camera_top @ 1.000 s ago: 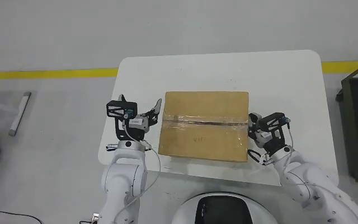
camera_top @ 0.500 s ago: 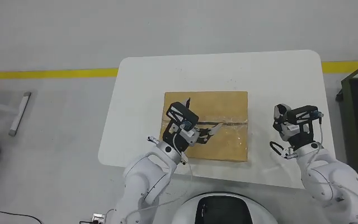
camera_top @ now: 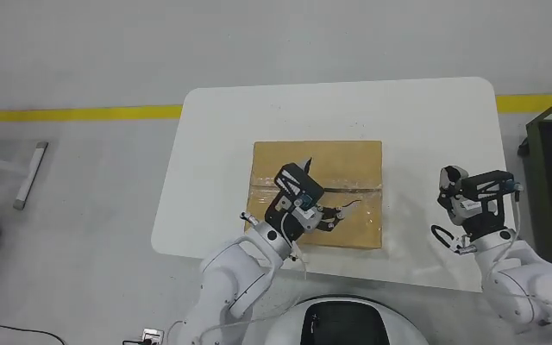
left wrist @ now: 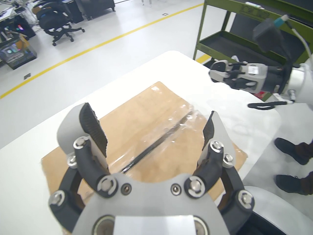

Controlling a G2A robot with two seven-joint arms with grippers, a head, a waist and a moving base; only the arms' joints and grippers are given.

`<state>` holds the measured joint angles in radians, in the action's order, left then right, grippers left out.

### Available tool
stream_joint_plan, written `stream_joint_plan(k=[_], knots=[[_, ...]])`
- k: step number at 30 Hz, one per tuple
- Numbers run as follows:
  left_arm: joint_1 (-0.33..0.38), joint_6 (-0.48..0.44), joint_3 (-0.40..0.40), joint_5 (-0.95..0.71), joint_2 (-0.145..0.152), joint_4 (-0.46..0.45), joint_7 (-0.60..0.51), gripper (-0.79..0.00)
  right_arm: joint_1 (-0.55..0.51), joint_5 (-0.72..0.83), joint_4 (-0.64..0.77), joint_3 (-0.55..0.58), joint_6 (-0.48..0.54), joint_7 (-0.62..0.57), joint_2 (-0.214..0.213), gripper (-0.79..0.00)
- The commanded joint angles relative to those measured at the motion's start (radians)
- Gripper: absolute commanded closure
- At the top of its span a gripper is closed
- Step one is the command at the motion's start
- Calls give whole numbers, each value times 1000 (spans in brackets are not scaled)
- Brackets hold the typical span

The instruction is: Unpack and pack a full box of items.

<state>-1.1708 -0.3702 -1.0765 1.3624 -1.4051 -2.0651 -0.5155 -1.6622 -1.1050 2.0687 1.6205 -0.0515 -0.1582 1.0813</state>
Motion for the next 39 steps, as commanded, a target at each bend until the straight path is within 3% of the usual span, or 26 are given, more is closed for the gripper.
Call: stream_joint_plan(k=[1, 7, 16, 27, 32, 35, 39], knots=[[33, 4, 69, 14, -7, 21, -55, -785, 0, 4, 0, 11, -20, -7, 2, 0], [122, 131, 178, -48, -37, 96, -157, -785, -19, 1, 19, 39, -34, -21, 6, 0], [192, 282, 247, 9, -65, 182, -198, -785, -70, -4, 42, 64, -41, -14, 13, 0], [201, 316, 284, 109, -80, 231, -188, -782, -86, -24, 47, 63, -37, -9, 23, 0], [198, 322, 270, 132, -82, 232, -180, -591, -91, -30, 49, 63, -35, -8, 27, 0], [192, 318, 267, 140, -83, 228, -183, -653, -93, -34, 53, 62, -33, -11, 29, 0], [183, 309, 260, 150, -84, 221, -187, -628, -94, -39, 57, 58, -33, -13, 32, 0]])
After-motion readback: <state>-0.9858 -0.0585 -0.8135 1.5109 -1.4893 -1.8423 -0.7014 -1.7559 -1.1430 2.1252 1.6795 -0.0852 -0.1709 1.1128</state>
